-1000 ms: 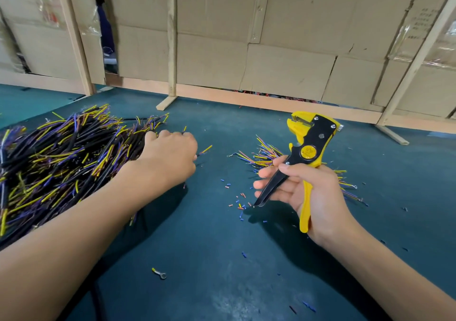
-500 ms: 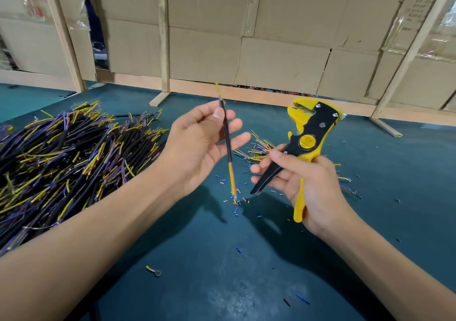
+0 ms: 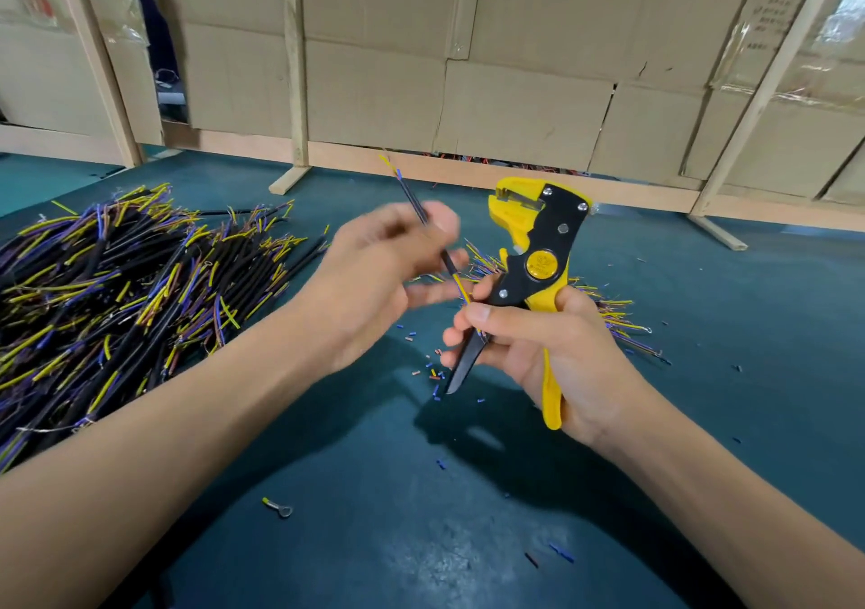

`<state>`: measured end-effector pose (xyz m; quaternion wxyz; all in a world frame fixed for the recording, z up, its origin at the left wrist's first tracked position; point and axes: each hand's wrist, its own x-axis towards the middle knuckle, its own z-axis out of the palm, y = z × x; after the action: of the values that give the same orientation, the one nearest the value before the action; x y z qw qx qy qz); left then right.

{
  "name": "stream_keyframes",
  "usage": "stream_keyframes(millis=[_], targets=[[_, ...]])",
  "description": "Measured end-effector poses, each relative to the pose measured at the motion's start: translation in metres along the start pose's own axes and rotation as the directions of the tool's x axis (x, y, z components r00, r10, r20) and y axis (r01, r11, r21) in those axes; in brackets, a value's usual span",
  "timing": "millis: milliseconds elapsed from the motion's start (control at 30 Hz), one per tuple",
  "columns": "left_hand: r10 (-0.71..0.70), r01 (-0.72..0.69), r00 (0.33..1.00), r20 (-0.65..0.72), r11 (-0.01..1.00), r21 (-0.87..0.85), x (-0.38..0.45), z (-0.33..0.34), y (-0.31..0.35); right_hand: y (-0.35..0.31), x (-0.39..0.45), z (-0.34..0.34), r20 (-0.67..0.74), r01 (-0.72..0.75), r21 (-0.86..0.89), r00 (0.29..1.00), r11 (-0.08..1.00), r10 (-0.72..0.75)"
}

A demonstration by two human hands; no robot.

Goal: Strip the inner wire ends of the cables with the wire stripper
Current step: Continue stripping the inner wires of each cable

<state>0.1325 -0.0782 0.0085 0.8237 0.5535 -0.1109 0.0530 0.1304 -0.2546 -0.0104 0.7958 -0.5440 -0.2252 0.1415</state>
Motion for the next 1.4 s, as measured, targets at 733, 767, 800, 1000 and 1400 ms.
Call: stream_keyframes(millis=[733, 767, 800, 1000, 1400], targets=[[-0.276, 0.22, 0.953, 0.124, 0.912, 0.346, -0.003, -0.006, -0.002, -0.004, 0.01, -0.018, -0.337, 0.067, -0.025, 0.939, 0.997, -0.071], [-0.305, 0.236, 0.942, 0.141, 0.899, 0.368, -0.004, -0.007, -0.002, -0.005, 0.011, -0.019, -0.349, 0.073, -0.024, 0.934, 0.997, -0.077], [-0.33, 0.249, 0.93, 0.161, 0.889, 0.383, -0.004, -0.007, -0.002, -0.005, 0.011, -0.019, -0.357, 0.078, -0.025, 0.931, 0.997, -0.082], [-0.378, 0.286, 0.906, 0.189, 0.878, 0.384, -0.004, -0.009, 0.002, -0.005, 0.011, -0.02, -0.363, 0.099, -0.051, 0.925, 0.994, -0.111], [-0.22, 0.217, 0.974, 0.05, 0.974, 0.072, -0.003, -0.007, -0.004, 0.002, 0.005, -0.01, -0.134, 0.006, -0.044, 0.991, 0.999, -0.012]])
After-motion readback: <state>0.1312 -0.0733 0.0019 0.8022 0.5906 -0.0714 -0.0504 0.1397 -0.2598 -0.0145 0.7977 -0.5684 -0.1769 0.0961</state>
